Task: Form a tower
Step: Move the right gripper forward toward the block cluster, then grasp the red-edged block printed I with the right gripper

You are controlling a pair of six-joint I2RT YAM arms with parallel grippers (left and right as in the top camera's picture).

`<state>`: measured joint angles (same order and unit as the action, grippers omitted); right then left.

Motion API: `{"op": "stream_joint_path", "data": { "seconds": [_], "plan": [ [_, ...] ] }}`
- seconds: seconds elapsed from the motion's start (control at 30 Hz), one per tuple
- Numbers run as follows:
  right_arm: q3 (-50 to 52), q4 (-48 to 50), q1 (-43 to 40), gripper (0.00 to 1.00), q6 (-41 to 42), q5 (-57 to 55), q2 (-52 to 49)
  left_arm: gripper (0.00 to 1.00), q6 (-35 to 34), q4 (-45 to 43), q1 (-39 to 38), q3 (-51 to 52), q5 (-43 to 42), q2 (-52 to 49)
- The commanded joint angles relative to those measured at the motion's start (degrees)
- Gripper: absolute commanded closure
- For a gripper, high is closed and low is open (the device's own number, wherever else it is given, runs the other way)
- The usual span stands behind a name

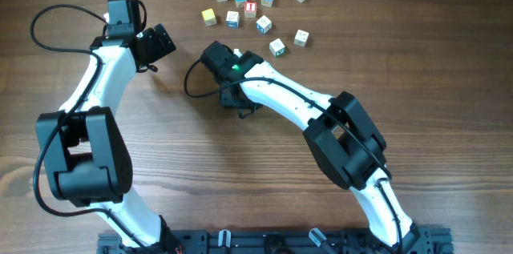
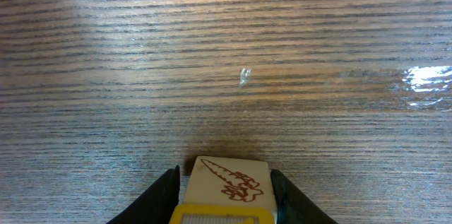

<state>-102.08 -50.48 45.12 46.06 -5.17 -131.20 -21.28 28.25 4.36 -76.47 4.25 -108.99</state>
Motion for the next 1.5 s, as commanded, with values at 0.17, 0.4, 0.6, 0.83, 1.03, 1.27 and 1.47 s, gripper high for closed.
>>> {"op": "stream_joint_path", "data": {
  "seconds": [0.17,0.4,0.6,0.83,1.03,1.27,1.47],
  "plan": [
    [0.24,0.39,0.02,0.67,-2.58,-2.19,-0.81,0.0,0.28,0.02,0.09,-0.59,0.33,-0.52],
    [-0.39,2.05,-0.22,0.23,-8.28,-2.38,-0.81,0.0,0.28,0.04,0.09,-0.59,0.33,-0.52],
    [-17.7,-4.96,-7.13,0.17,-16.28,-1.7,-0.81,0.0,0.28,0.02,0.09,-0.59,0.35,-0.52],
    [-17.4,1.14,-18.23,0.34,-35.32,-0.81,-1.11,0.0,0.28,0.02,0.09,-0.59,0.33,-0.52],
    [-17.4,3.5,-19.5,0.42,-45.09,-0.57,-4.42,0.0,0.28,0.02,0.09,-0.59,0.35,-0.52],
    [-17.4,3.76,-19.5,0.41,-46.1,2.64,-11.43,0.0,0.28,0.02,0.09,-0.59,0.33,-0.52],
    [-17.4,2.99,-19.47,0.48,-44.26,2.67,-11.45,0.0,0.28,0.02,0.09,-0.59,0.33,-0.52]
  ]
}}
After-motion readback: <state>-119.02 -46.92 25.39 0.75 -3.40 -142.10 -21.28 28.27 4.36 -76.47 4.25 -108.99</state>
